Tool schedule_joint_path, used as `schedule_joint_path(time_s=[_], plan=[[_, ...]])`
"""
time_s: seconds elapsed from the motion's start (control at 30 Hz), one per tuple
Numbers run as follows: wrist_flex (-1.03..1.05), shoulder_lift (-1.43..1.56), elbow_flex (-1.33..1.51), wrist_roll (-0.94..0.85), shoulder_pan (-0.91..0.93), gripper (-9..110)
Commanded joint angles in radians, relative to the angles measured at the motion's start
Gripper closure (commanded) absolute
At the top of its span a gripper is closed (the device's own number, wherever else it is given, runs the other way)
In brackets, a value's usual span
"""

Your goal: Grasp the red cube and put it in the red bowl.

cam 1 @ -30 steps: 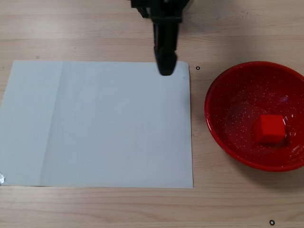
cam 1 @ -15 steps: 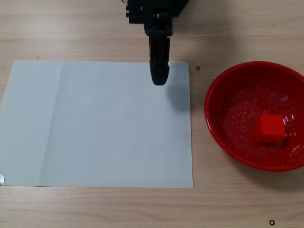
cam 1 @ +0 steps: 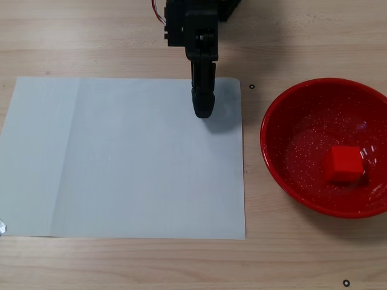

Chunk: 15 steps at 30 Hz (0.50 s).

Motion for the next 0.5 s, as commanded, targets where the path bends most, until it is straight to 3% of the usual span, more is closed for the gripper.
schedule_joint_path(time_s=[0.0,0.47], plan=[[-0.052,0.043,0.008,0.026,-0.017,101],[0.146,0.044,0.009,0.011,0.011,101]])
